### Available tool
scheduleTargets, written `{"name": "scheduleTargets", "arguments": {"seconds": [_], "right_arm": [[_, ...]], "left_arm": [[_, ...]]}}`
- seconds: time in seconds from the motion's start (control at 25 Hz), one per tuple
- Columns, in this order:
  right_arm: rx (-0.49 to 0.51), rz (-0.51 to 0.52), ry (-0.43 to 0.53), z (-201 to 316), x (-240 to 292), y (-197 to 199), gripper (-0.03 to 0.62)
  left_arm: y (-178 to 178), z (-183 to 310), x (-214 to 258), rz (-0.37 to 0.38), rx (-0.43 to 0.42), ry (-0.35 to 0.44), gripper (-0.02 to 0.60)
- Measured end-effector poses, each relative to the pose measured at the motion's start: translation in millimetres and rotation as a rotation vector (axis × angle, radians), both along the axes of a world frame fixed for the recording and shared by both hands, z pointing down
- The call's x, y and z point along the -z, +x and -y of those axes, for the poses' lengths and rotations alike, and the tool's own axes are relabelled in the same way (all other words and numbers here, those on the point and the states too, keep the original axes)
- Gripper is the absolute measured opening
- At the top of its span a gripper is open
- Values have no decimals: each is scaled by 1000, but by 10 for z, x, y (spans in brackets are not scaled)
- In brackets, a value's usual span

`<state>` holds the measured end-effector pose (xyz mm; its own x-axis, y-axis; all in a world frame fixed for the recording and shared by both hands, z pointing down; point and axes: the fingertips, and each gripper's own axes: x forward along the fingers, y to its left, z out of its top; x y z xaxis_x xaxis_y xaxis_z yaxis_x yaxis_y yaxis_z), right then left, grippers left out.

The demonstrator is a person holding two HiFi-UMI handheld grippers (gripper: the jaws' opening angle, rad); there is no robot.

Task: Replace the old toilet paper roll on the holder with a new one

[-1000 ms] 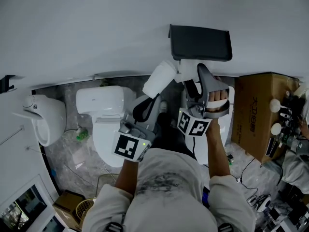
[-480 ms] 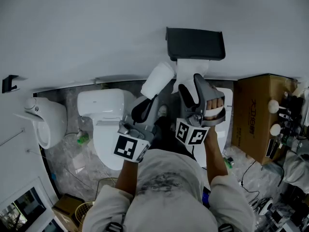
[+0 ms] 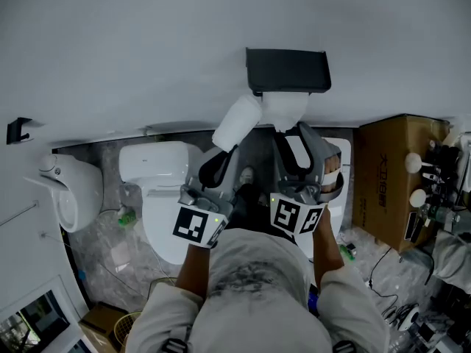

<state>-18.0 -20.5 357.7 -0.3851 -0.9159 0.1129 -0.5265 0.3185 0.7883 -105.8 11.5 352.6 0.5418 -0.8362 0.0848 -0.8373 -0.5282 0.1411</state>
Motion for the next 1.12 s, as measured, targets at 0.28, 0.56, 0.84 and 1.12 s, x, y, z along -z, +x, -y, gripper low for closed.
{"name": "scheduleTargets", "arguments": {"seconds": [0.28, 0.56, 0.84, 1.12], "right_arm": [[13, 203, -13, -70, 400, 156, 158], [6, 391, -27, -97, 692, 333, 43], [10, 516, -59, -128, 794, 472, 3], [24, 587, -108, -142, 788, 542, 2]], "left_arm": [[59, 6, 186, 13, -5, 32, 14], [85, 40, 325, 24, -10, 57, 14], [123, 57, 414, 29, -15, 72, 14], [132, 77, 472, 30, -16, 80, 14]]}}
